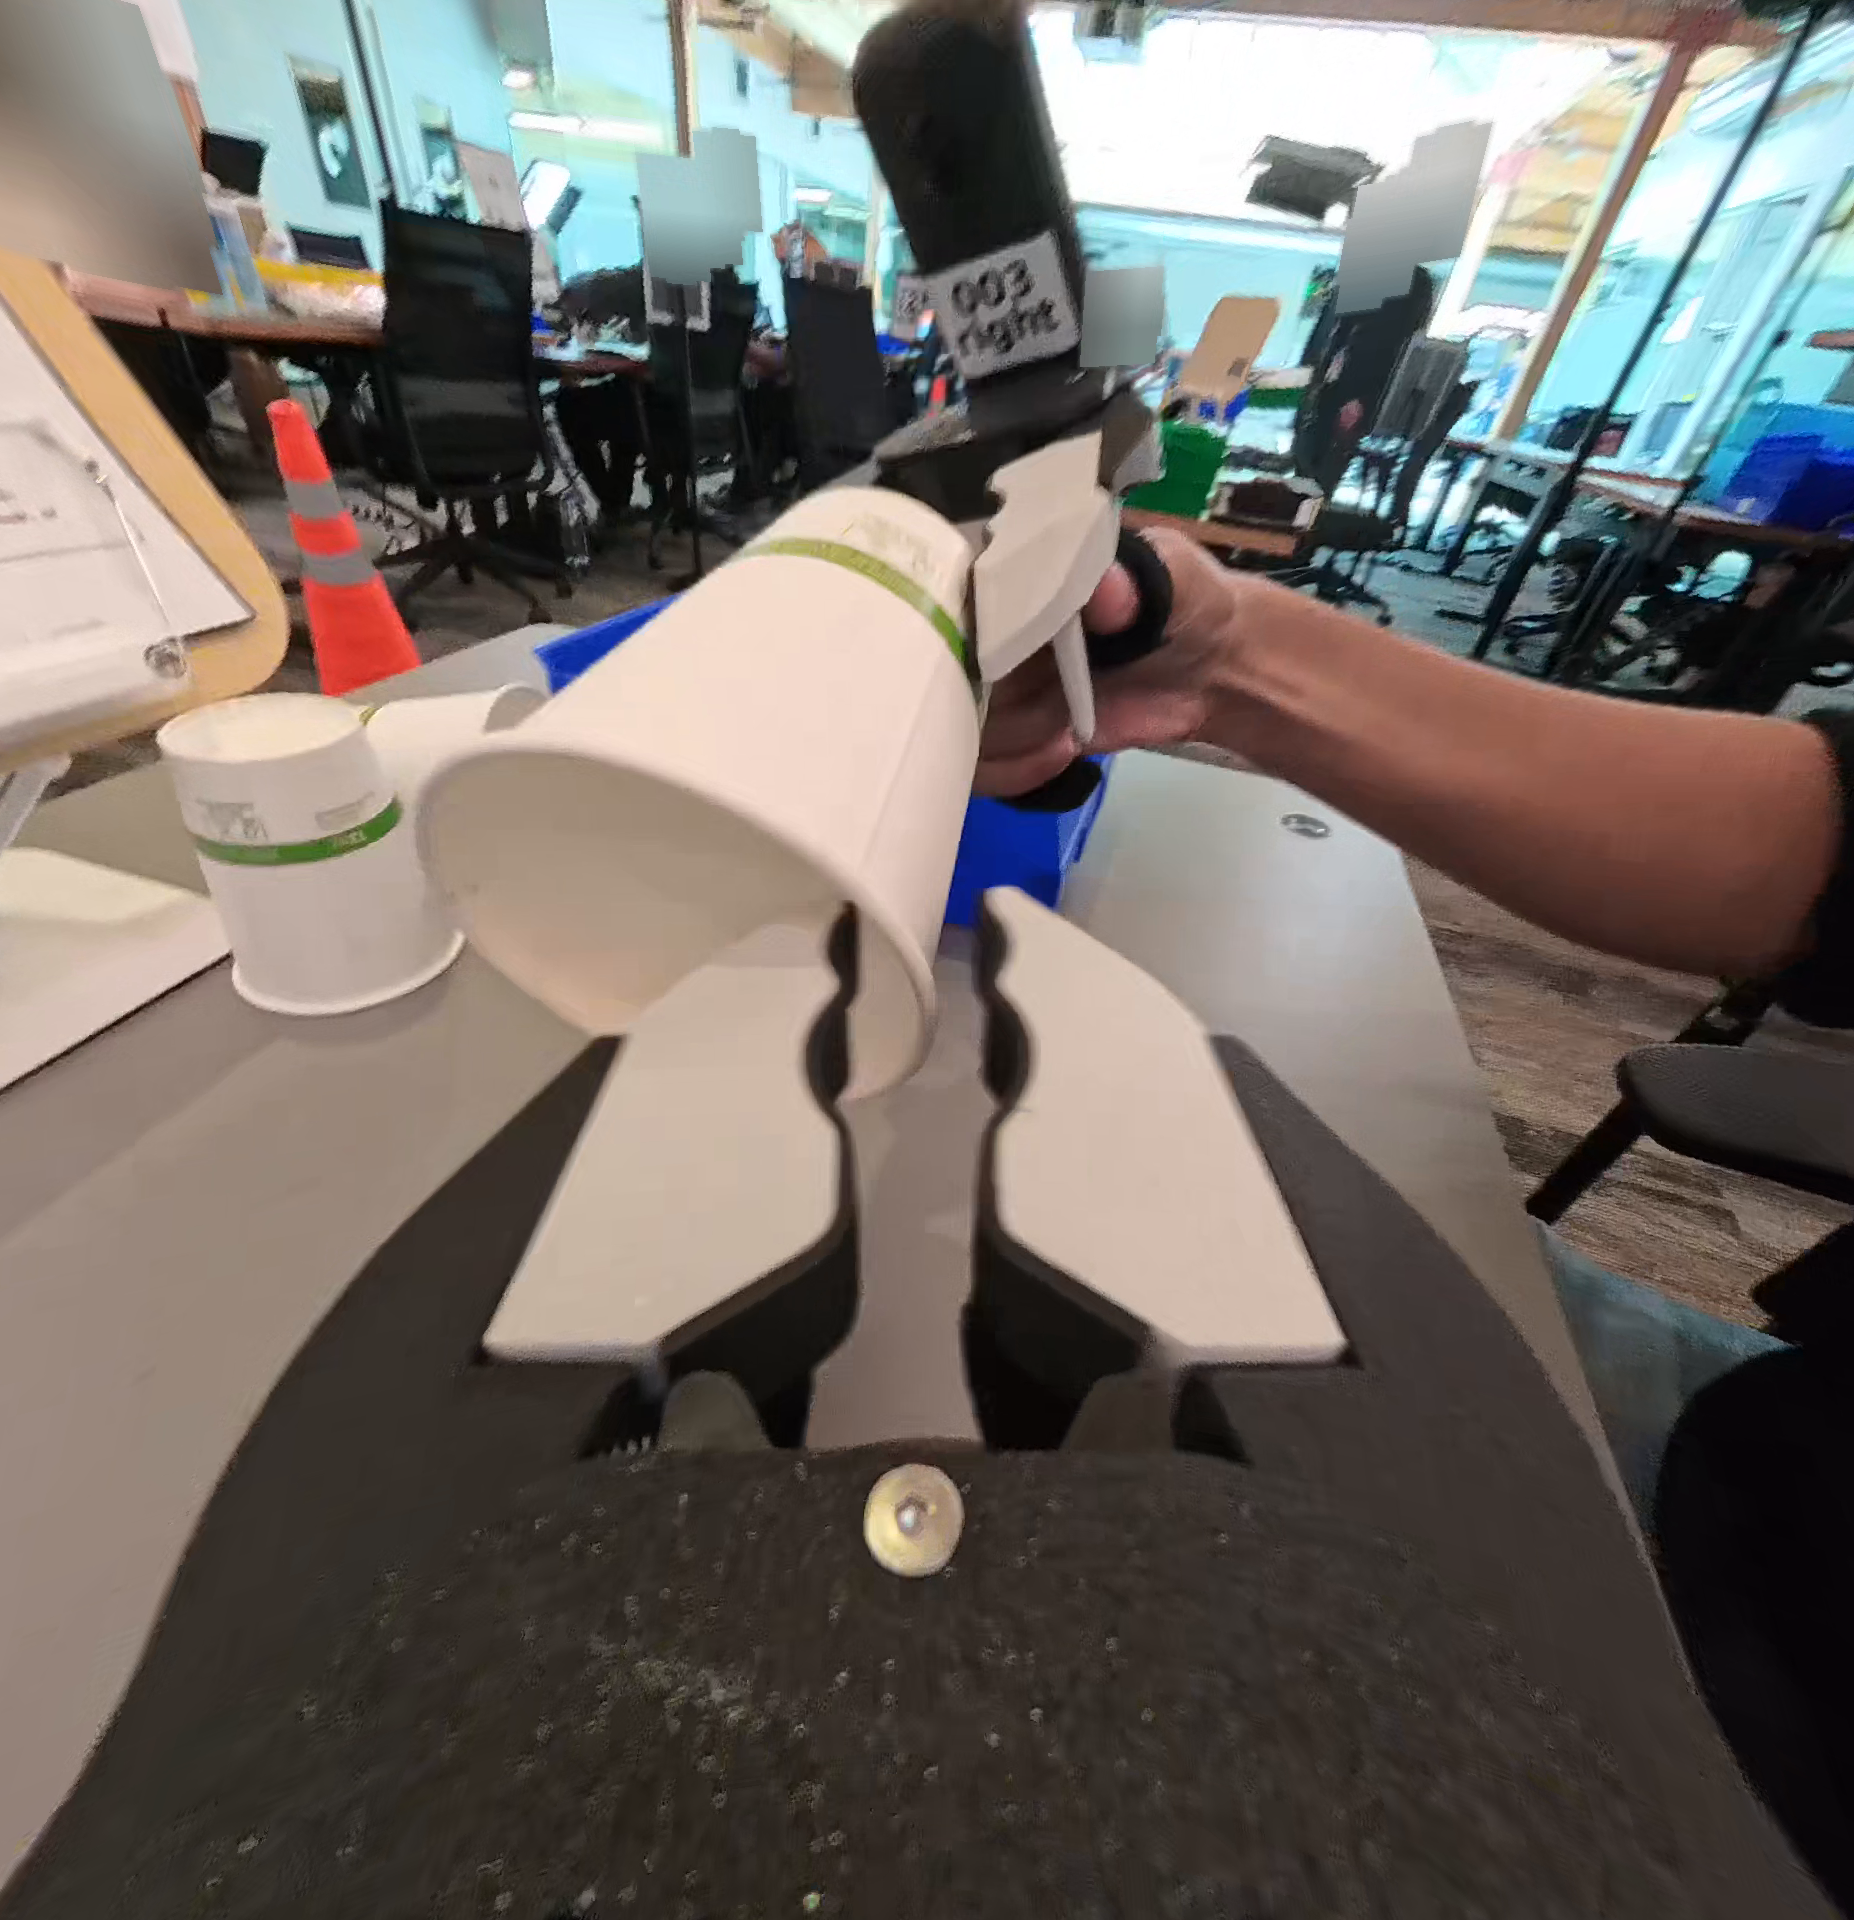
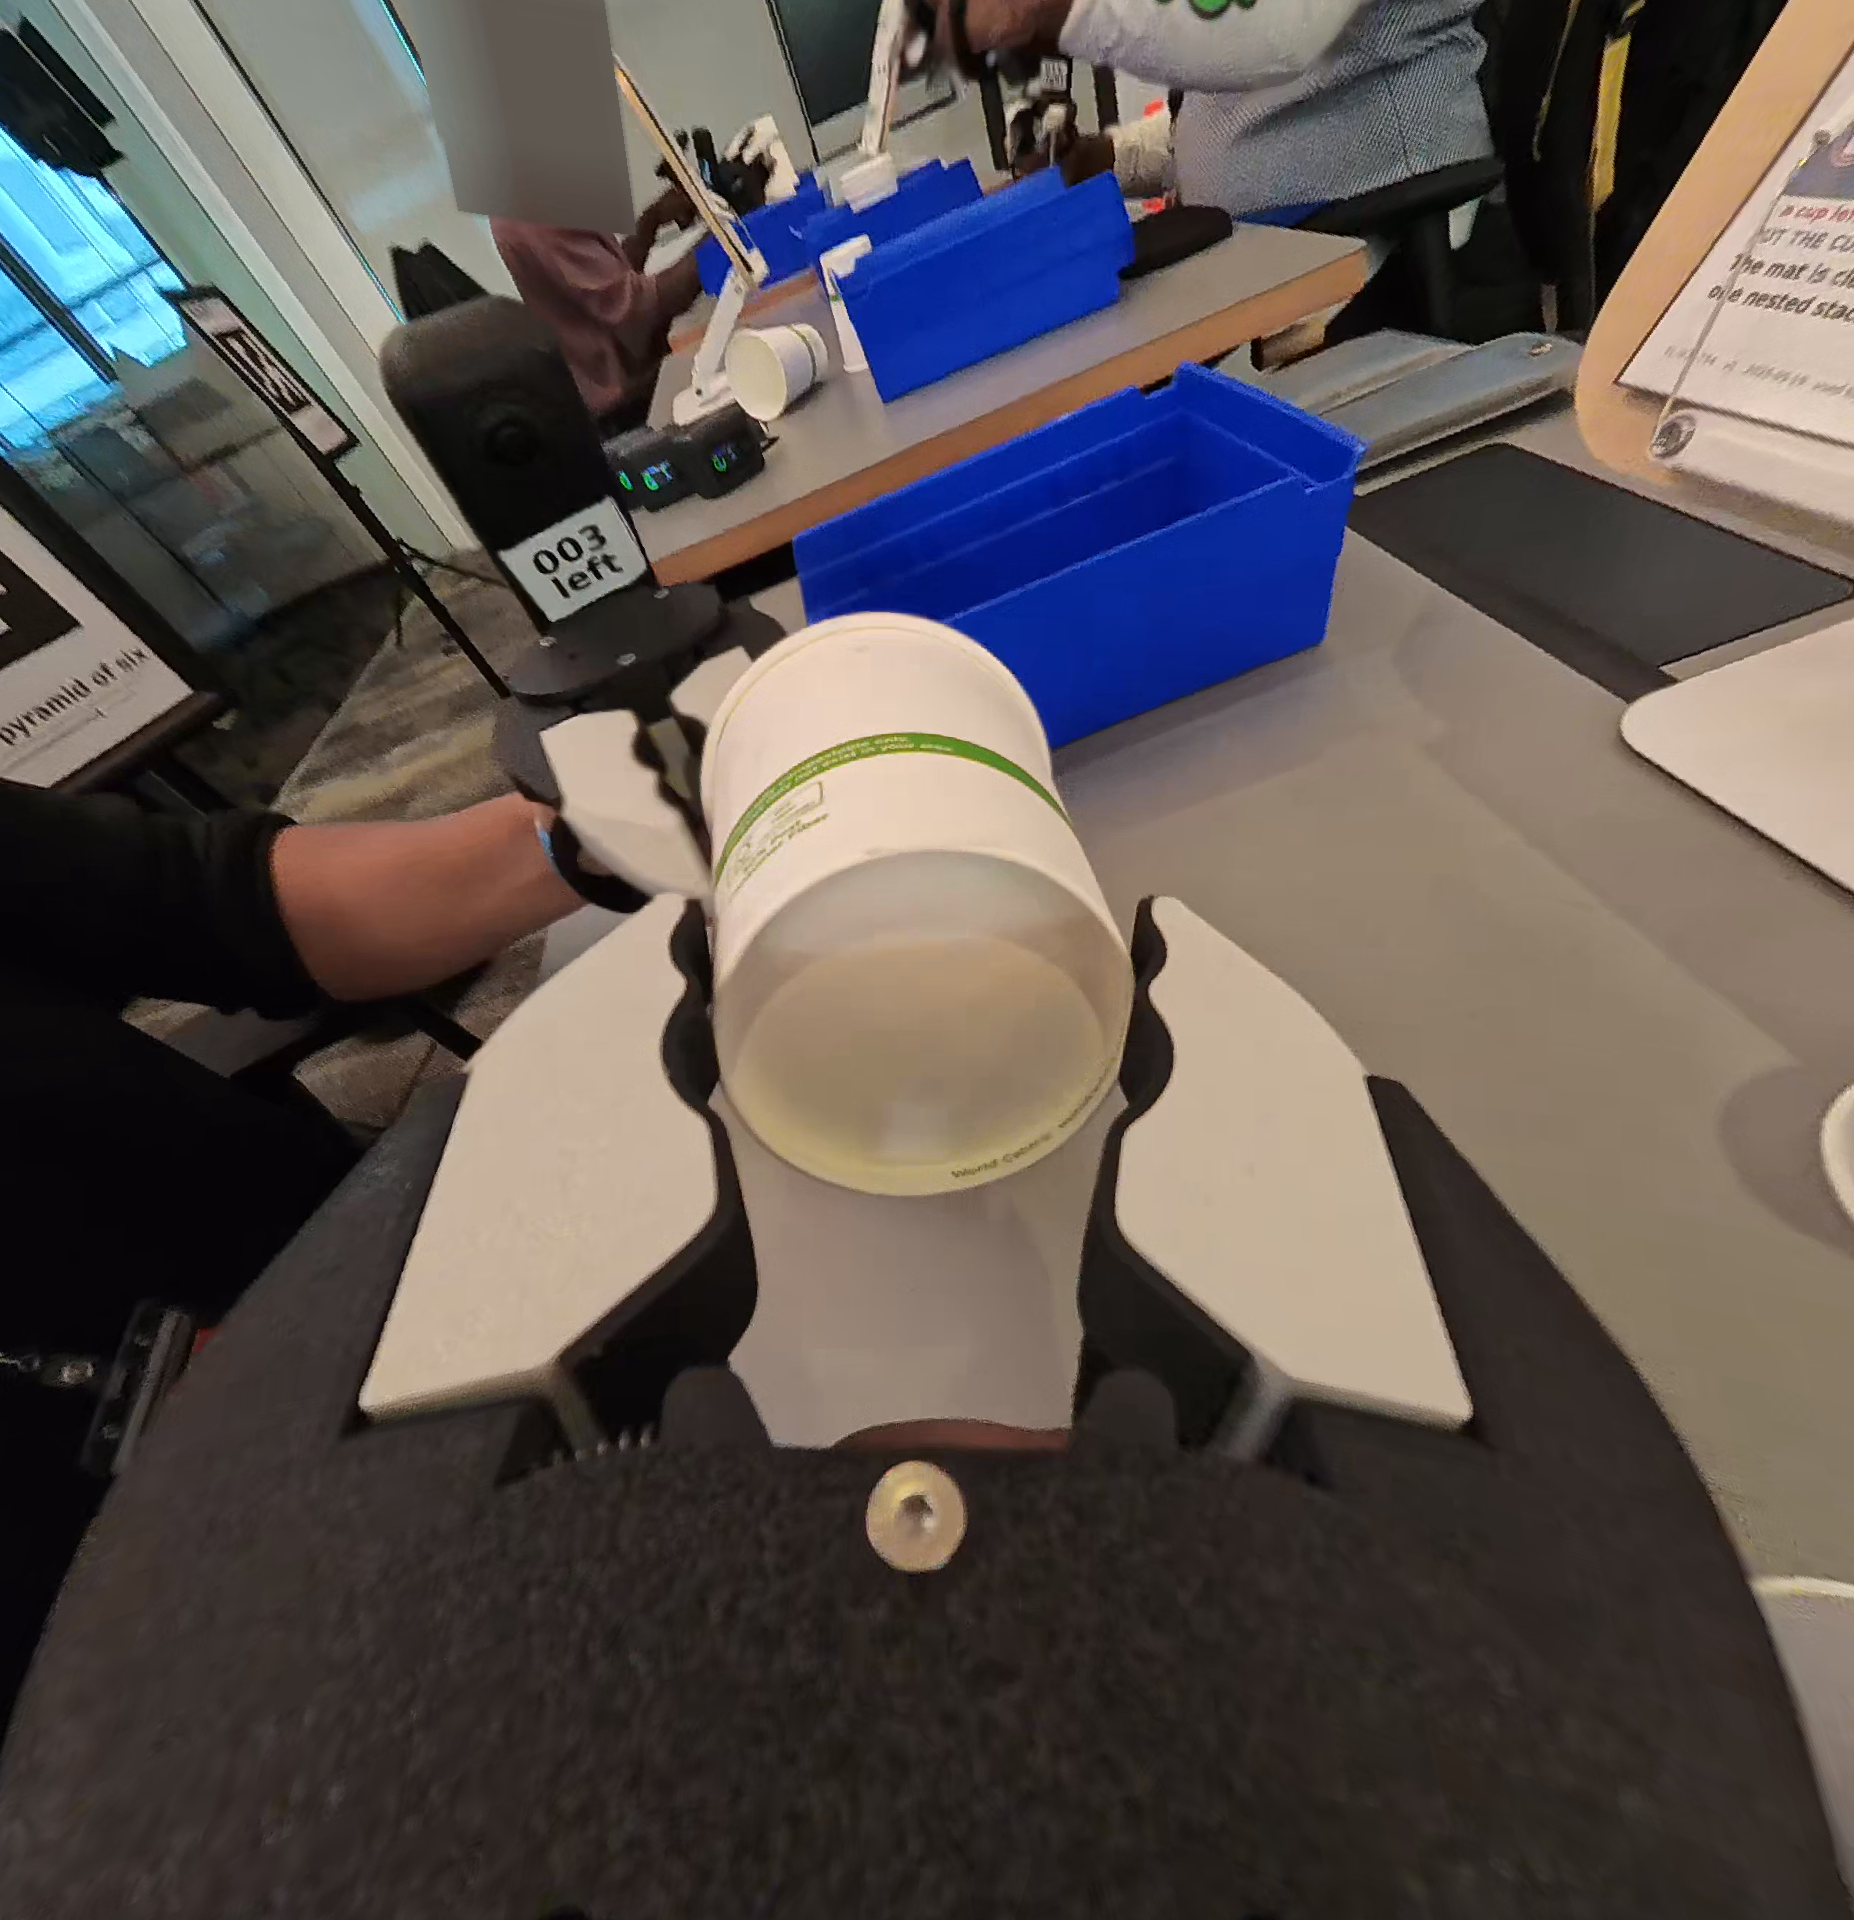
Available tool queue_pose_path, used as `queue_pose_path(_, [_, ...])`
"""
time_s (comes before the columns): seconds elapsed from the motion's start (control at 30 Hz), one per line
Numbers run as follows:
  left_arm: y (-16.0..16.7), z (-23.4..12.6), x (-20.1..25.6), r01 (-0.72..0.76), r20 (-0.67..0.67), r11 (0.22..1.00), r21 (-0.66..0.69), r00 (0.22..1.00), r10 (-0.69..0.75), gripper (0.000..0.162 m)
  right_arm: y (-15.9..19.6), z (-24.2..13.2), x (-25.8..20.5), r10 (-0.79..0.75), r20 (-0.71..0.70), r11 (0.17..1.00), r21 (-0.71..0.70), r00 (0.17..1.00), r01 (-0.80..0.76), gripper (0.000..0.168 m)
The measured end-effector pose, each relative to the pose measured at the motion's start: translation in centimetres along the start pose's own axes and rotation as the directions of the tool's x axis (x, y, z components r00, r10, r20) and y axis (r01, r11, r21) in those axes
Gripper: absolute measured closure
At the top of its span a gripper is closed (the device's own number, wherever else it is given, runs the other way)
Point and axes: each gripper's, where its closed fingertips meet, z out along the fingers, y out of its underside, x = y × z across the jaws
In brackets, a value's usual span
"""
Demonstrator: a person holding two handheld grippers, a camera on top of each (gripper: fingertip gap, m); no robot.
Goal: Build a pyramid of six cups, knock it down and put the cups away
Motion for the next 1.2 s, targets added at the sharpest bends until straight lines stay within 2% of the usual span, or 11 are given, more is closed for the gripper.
queue_pose_path(0.03, [-0.1,-0.2,0.3,-0.003,-0.022,1.0,0.005,1.0,0.003,0.156,0.2,0.1,-0.2,0.01,0.009,1.0,0.009,1.0,-0.01,0.092])
queue_pose_path(0.23, [-0.8,-1.6,0.6,0.042,-0.083,0.999,-0.018,0.996,-0.043,0.161,2.2,-1.2,-0.2,-0.043,-0.109,0.999,-0.028,0.993,0.04,0.086])
queue_pose_path(0.33, [-1.3,-2.6,0.7,0.008,-0.129,0.993,-0.118,0.991,-0.023,0.161,3.7,-2.8,-1.5,-0.099,-0.188,0.995,-0.041,0.977,0.093,0.082])
queue_pose_path(0.43, [-1.9,-3.8,0.8,-0.113,-0.186,0.955,-0.276,0.981,0.062,0.161,6.2,-3.8,-3.6,-0.104,-0.196,0.994,-0.059,0.975,0.095,0.078])
queue_pose_path(0.5, [-1.8,-4.8,1.2,-0.217,-0.257,0.889,-0.403,0.959,0.118,0.161,7.4,-4.1,-4.6,-0.075,-0.185,0.996,-0.057,0.98,0.066,0.076])
queue_pose_path(0.63, [-0.6,-6.9,2.4,-0.428,-0.442,0.665,-0.611,0.882,0.162,0.161,7.6,-3.9,-5.2,-0.024,-0.162,1.0,-0.017,0.987,0.022,0.073])
queue_pose_path(0.73, [0.6,-7.5,3.4,-0.553,-0.552,0.495,-0.67,0.817,0.165,0.161,6.8,-2.2,-4.1,-0.025,-0.193,1.0,-0.013,0.981,0.023,0.071])
queue_pose_path(0.83, [1.5,-7.1,4.3,-0.637,-0.63,0.384,-0.668,0.759,0.164,0.161,5.6,0.6,-5.9,0.008,0.001,1.0,0.007,1.0,-0.008,0.069])
queue_pose_path(0.93, [1.9,-6.4,4.6,-0.685,-0.672,0.323,-0.653,0.721,0.168,0.161,5.5,2.9,-6.5,0.025,0.131,0.999,-0.041,0.991,-0.019,0.066])
queue_pose_path(1.03, [1.6,-5.5,4.5,-0.699,-0.684,0.321,-0.639,0.707,0.178,0.161,5.4,4.3,-6.4,0.053,0.215,0.996,-0.082,0.975,-0.036,0.066])
queue_pose_path(1.2, [1.8,-5.3,4.1,-0.701,-0.686,0.298,-0.647,0.707,0.174,0.161,5.2,5.2,-6.8,0.039,0.292,0.991,-0.131,0.956,0.0,0.088])
